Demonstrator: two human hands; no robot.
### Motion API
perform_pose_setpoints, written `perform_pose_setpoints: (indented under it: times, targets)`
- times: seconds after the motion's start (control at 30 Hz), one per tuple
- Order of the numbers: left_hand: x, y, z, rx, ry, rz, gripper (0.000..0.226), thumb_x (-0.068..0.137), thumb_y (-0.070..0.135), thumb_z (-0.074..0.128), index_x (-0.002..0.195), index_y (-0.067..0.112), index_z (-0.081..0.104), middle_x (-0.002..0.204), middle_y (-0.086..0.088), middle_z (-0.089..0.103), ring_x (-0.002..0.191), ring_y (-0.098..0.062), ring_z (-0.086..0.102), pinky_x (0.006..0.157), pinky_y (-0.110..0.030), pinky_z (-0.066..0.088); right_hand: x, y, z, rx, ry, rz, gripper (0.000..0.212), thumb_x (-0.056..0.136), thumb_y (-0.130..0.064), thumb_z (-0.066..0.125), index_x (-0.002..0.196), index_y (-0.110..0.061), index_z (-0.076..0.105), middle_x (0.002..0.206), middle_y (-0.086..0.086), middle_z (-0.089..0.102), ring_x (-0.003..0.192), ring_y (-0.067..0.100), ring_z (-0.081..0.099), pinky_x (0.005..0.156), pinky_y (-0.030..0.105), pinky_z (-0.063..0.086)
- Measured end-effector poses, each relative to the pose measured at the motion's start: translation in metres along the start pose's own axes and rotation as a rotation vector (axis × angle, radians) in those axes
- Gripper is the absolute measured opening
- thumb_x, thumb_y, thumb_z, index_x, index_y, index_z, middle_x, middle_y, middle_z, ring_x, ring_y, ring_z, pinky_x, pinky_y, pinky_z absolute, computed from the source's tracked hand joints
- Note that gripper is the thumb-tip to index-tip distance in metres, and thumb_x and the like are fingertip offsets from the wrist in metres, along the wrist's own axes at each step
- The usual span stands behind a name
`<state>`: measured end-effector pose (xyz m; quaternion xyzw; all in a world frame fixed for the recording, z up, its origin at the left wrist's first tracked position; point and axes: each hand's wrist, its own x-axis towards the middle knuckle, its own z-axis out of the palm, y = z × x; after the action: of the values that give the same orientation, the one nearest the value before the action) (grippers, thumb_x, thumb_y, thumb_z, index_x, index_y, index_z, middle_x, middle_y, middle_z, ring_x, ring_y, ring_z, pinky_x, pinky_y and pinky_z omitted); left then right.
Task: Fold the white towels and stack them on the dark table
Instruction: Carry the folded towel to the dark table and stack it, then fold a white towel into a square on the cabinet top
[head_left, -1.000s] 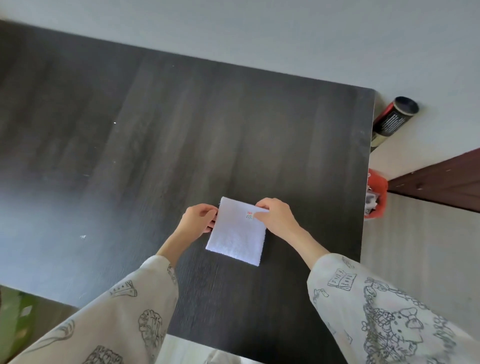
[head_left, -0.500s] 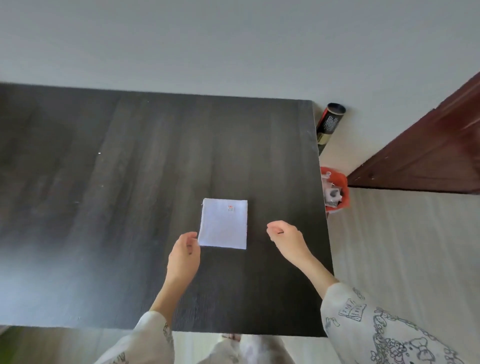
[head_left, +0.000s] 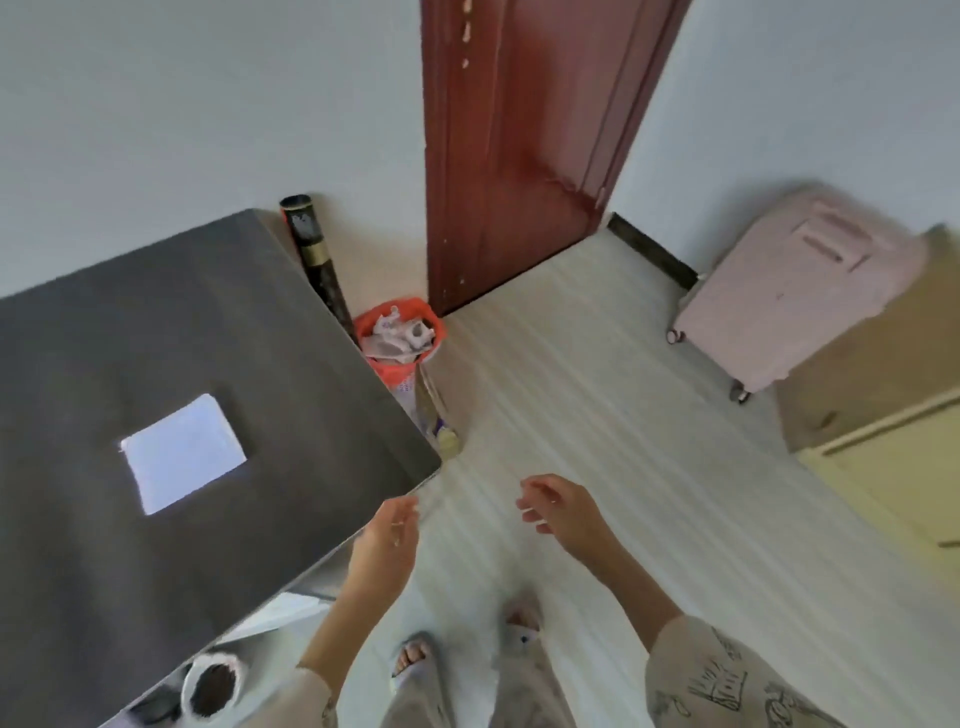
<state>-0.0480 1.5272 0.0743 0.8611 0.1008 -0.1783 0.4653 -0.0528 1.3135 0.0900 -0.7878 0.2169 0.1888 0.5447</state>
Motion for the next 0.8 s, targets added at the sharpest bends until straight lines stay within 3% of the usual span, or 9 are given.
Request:
perform_pose_setpoints:
  times: [0.37, 0.53, 0.8]
  targets:
    - [-0.083, 0.155, 0.262, 0.189, -0.408, 0.399, 0.022, 0.094, 0.012, 0.047, 0.113, 0.008, 0.057, 0.102, -0.004, 0.063, 0.091, -0.02, 0.061, 0.078, -0.025, 0.046, -0.133, 0.166, -0.247, 0.475, 0.434, 0.146, 0.017, 0.095, -0.013, 0.052, 0.105, -0.004, 0.061, 0.081, 0.005, 0.063, 0.066, 0.014, 0.058, 0.055, 0.017, 0.044]
    - [-0.133, 0.227, 0.383, 0.219, -0.589, 0.524, 0.02, 0.094, 0.013, 0.047, 0.111, 0.015, 0.058, 0.1, 0.003, 0.063, 0.091, -0.015, 0.062, 0.078, -0.023, 0.046, -0.186, 0.227, -0.357, 0.573, 0.637, 0.143, 0.017, 0.095, -0.017, 0.052, 0.106, -0.008, 0.061, 0.083, 0.003, 0.066, 0.073, 0.015, 0.06, 0.064, 0.022, 0.047]
    - [-0.155, 0.309, 0.536, 0.303, -0.781, 0.637, 0.019, 0.094, 0.012, 0.048, 0.109, 0.018, 0.058, 0.098, 0.005, 0.064, 0.09, -0.013, 0.062, 0.072, -0.01, 0.042, -0.202, 0.311, -0.484, 0.615, 0.794, 0.197, 0.02, 0.095, -0.02, 0.051, 0.108, -0.01, 0.061, 0.087, 0.001, 0.067, 0.08, 0.014, 0.062, 0.072, 0.025, 0.049]
